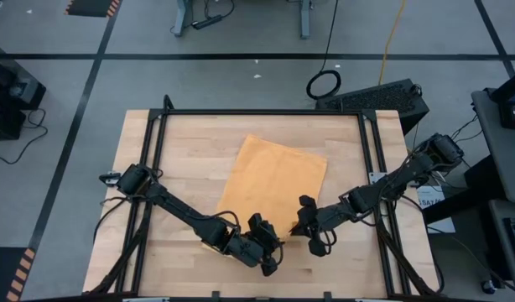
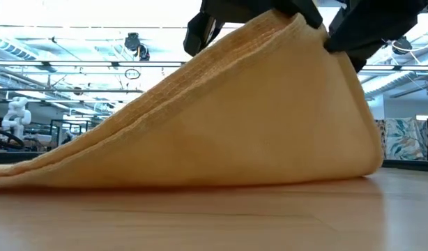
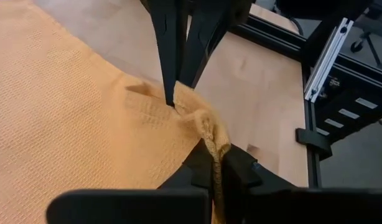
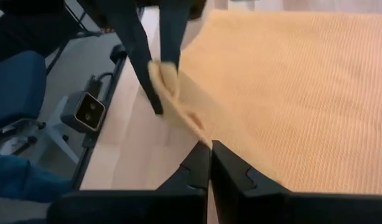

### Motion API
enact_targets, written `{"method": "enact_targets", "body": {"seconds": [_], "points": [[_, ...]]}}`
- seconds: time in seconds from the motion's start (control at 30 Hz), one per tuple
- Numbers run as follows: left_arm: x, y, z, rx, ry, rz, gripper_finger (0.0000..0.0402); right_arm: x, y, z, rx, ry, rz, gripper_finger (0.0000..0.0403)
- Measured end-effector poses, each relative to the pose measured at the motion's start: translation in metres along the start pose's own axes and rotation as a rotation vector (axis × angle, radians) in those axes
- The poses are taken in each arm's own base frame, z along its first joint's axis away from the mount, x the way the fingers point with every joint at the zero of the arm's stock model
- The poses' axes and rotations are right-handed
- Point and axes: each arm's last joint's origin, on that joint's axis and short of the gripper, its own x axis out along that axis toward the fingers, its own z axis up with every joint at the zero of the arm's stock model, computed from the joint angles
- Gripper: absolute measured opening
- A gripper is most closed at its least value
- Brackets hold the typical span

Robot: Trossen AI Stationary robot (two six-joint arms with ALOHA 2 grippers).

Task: Roll towel
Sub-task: Roll the yellow towel

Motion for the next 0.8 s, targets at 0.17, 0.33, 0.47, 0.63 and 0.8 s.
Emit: {"method": "enact_targets", "body": {"seconds": [0.17,0.33,0.47,0.63,0.8], "points": [[0.0,0.0,0.0,0.0,-0.011,0.014,0.0015,0.0,0.0,-0.003,-0.011,0.036,0.01,0.0],[0.0,0.0,0.0,0.0,-0.011,0.014,0.0015,0.0,0.002,-0.002,-0.026,0.041,0.052,0.002],[0.0,0.0,0.0,0.0,-0.011,0.014,0.0015,0.0,0.004,0.001,-0.034,0.012,0.085,0.0049],[0.0,0.0,0.0,0.001,-0.006,0.01,0.0015,-0.001,0.008,0.009,-0.084,-0.079,0.127,0.0088],[0.0,0.0,0.0,0.001,-0.005,0.009,0.0015,-0.001,0.009,0.011,-0.095,-0.096,0.131,0.0091]]}}
